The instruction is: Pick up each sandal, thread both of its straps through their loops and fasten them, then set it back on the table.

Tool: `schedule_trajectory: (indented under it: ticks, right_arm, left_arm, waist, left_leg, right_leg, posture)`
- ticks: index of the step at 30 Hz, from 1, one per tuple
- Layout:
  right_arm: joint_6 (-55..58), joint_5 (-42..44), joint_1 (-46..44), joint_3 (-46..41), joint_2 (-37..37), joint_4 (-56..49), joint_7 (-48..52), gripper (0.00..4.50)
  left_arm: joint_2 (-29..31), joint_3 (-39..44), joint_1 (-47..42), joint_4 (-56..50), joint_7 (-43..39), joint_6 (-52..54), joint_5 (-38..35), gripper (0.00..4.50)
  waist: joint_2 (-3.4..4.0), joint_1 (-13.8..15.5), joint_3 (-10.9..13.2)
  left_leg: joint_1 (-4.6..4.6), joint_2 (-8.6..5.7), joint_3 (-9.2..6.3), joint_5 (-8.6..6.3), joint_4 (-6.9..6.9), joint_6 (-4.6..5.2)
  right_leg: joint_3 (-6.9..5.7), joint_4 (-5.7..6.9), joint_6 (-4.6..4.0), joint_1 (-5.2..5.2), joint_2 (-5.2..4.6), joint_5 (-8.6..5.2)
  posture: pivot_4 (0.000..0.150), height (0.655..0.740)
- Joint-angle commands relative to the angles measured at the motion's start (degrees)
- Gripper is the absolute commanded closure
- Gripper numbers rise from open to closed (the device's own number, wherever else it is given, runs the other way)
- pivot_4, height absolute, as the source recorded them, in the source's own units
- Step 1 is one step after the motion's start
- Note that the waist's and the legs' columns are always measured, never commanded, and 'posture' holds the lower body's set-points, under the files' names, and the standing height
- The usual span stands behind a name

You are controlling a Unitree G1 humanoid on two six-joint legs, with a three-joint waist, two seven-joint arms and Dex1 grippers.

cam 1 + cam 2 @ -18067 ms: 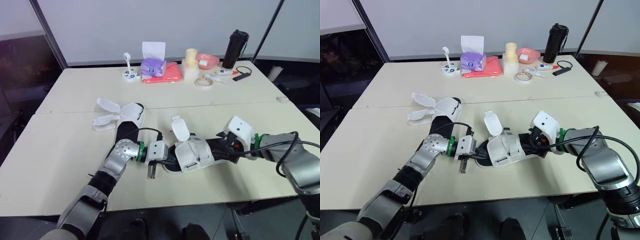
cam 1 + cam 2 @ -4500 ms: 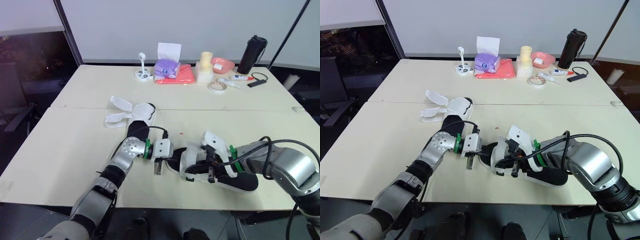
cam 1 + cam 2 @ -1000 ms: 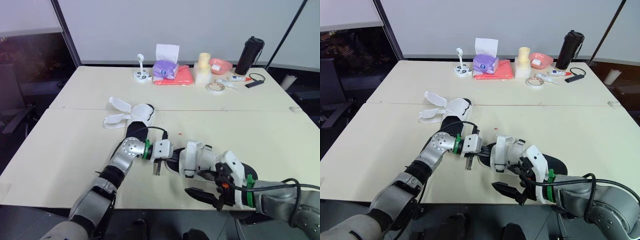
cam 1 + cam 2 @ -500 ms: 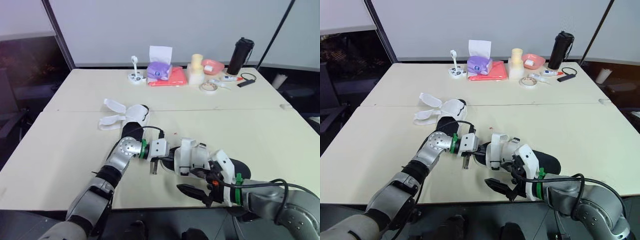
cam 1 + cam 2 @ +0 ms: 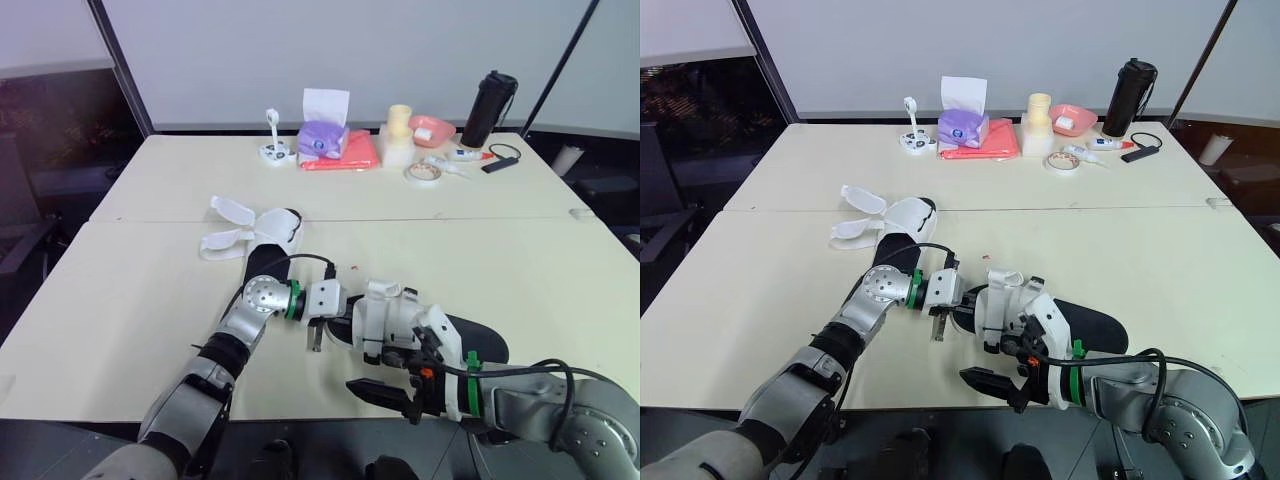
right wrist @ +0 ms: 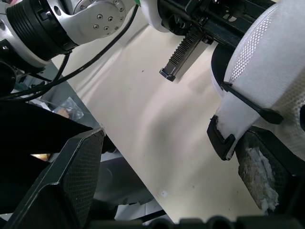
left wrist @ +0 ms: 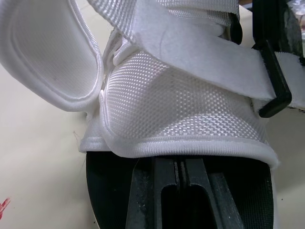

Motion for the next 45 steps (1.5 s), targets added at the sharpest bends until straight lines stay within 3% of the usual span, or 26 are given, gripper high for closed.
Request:
schedule_trajectory:
  ticks: [1,13,16,21,23,30,37,45]
  right_arm:
    - [-0.70,0.12,-1.23,0.59,0.50,0.03,0.37,0.06]
    - [-1.98,-5.01,-3.47,2.78,3.20,6.45,1.00,0.06]
    - [-2.01,-5.15,-3.37,2.52,3.48,6.58,1.19,0.95]
    - [-1.70,-5.93,-3.18,2.24,3.72,7.05,1.24,3.64]
    - [-1.78,-6.33,-2.69,2.10,3.53,7.16,1.57,4.46]
    - [0.10,-4.58,-0.23,1.32,0.56,5.57,4.41,4.46]
    - [-0.50,-4.67,2.83,4.75,-10.48,-1.09,17.70,4.46]
    - [-6.61,-11.48,1.22,10.32,-17.41,-4.92,27.66,4.46]
  left_arm:
    - [-0.08,-3.33,1.79,2.61,-0.54,1.42,3.39,4.50]
    - [0.02,-3.50,1.89,2.56,-0.43,1.26,3.44,4.50]
    - [0.06,-3.55,2.08,2.30,-0.37,1.34,3.44,4.50]
    - [0.09,-3.56,2.28,2.02,-0.38,1.38,3.46,4.50]
    - [-0.02,-3.60,2.33,1.95,-0.33,1.37,3.48,4.50]
    - [-0.21,-3.72,2.55,1.71,-0.42,1.43,3.42,4.50]
    - [0.24,-3.80,3.06,0.79,-1.09,1.80,3.29,4.50]
    - [1.30,-4.17,4.00,-0.98,-1.64,2.97,2.91,4.50]
  waist:
    - [0.00,-0.02,0.00]
    - [0.01,-0.12,0.00]
    - [0.01,-0.09,-0.01]
    - [0.01,-0.06,-0.01]
    - [0.01,-0.13,0.00]
    - [0.01,0.08,0.00]
    - [0.02,0.84,0.02]
    - [-0.05,1.27,0.07]
  left_leg:
    - [0.00,-0.02,0.00,0.00,0.00,0.00]
    - [0.06,-0.02,-0.01,0.00,0.03,0.00]
    - [0.06,-0.01,-0.01,0.00,0.03,0.00]
    - [0.03,-0.03,-0.01,0.00,0.00,0.00]
    - [0.04,-0.05,-0.01,0.00,0.00,0.00]
    - [0.02,-0.04,-0.01,0.00,0.00,0.00]
    - [0.00,-0.05,0.06,-0.02,-0.01,0.01]
    - [-0.02,-0.03,0.17,-0.05,-0.03,0.01]
  right_leg:
    - [0.00,0.01,0.00,0.00,0.02,0.00]
    - [-0.01,0.03,0.00,0.05,0.06,-0.01]
    - [-0.01,0.03,0.00,0.04,0.06,-0.01]
    - [-0.01,0.03,0.00,0.02,0.04,-0.01]
    - [-0.01,0.03,0.00,0.02,0.05,-0.01]
    - [-0.01,0.02,0.02,0.03,0.03,-0.02]
    - [-0.03,0.01,0.04,0.03,0.06,-0.03]
    - [-0.04,-0.03,0.06,0.04,0.06,-0.05]
  posture:
    - [0.150,0.7400]
    - [0.150,0.7400]
    - [0.150,0.7400]
    - [0.150,0.7400]
    - [0.150,0.7400]
    - [0.150,0.7400]
    - [0.150,0.7400]
    - [0.150,0.7400]
